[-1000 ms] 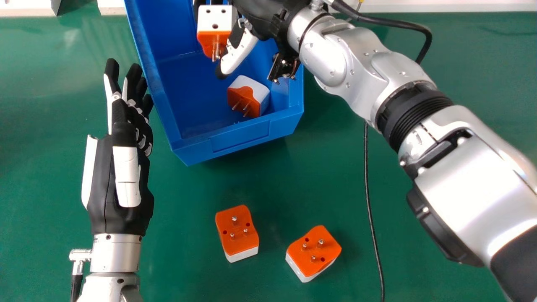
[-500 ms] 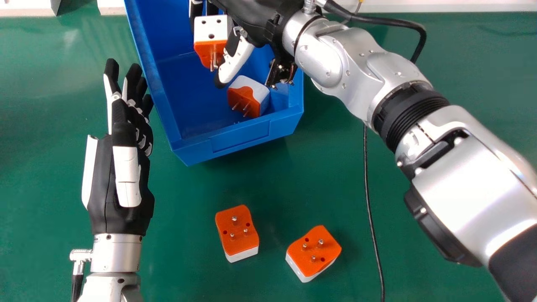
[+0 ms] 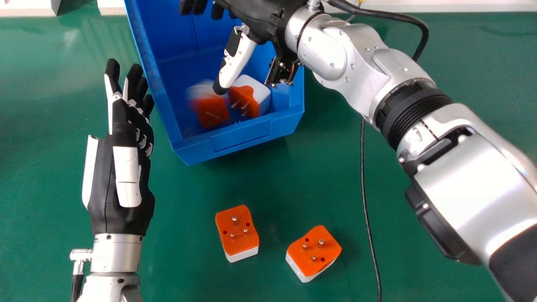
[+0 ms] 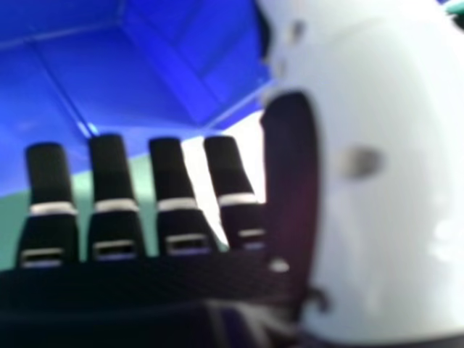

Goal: Pick all objects and put in blue box

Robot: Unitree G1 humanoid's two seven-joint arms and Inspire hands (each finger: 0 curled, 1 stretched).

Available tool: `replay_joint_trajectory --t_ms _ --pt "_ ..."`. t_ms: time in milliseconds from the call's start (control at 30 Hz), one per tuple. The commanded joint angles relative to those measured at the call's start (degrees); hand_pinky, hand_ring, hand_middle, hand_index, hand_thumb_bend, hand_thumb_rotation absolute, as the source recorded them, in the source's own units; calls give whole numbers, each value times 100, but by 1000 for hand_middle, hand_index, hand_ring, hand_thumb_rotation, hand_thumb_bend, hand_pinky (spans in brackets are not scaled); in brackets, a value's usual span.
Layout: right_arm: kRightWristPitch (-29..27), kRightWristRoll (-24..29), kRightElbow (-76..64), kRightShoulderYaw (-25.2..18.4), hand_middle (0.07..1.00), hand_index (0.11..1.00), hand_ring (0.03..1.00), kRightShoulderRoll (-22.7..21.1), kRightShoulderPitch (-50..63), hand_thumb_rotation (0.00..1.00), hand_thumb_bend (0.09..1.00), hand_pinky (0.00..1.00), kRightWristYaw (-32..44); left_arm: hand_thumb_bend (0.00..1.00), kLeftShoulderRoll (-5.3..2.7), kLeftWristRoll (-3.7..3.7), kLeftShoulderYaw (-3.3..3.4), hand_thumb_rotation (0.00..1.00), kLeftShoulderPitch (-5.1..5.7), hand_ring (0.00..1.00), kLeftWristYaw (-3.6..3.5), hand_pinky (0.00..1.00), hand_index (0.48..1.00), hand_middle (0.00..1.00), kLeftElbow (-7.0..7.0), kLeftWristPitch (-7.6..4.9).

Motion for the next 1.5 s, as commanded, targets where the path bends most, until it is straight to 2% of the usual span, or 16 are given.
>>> replay_joint_trajectory --t_ms 0,100,267,433,567,833,967,1033,1133,1200,1333,1467 --pt "14 155 -142 -103 817 786 792 -27 -361 137 958 729 51 851 12 -12 -40 1000 -50 1000 -67 1000 1000 1000 -49 -74" --pt "-11 176 -162 -146 824 793 799 -34 -349 143 963 739 89 851 16 11 -41 1000 -27 1000 -48 1000 1000 1000 -78 -65" --pt "-17 256 -179 -237 832 811 796 -62 -348 154 970 726 162 851 20 7 -42 1000 -9 1000 -51 1000 1000 1000 -99 -61" --pt "-322 501 -365 -450 844 821 818 -240 -261 165 977 748 210 851 21 -2 -36 1000 -8 1000 -56 1000 1000 1000 -81 -75" --pt "-713 755 -546 -627 847 830 831 -409 -50 186 995 764 354 852 -3 18 -52 1000 -25 1000 -38 1000 1000 1000 -74 -69" --pt "-1576 1199 -1201 -899 847 824 813 -1002 698 192 1000 743 775 853 12 -30 -53 1000 -20 1000 -54 1000 1000 1000 -107 -53" --pt "-1921 1437 -1720 -1041 835 816 772 -1312 1253 188 1000 696 987 853 -14 -26 -68 1000 -16 1000 -53 1000 1000 1000 -95 -66" --pt "-2037 1536 -2158 -1094 829 812 756 -1483 1649 185 1000 641 1094 853 -11 -36 -69 1000 -1 1000 -59 1000 1000 1000 -109 -54" --pt "-2020 1638 -2663 -1157 818 806 742 -1682 2099 183 1000 585 1208 858 0 -48 -65 1000 16 1000 -64 1000 1000 1000 -124 -37" --pt "-1914 1738 -3097 -1243 814 803 740 -1845 2458 183 1000 560 1306 861 -4 -30 -76 1000 23 1000 -51 1000 1000 1000 -133 -22" --pt "-1590 1900 -3881 -1393 812 801 744 -2010 2964 184 1000 552 1479 863 -5 -2 -89 1000 48 1000 -25 1000 1000 1000 -164 1" --pt "-1465 2111 -4650 -1613 809 799 746 -2197 3648 189 1000 545 1523 863 18 -14 -86 1000 73 1000 -37 1000 1000 1000 -197 35"
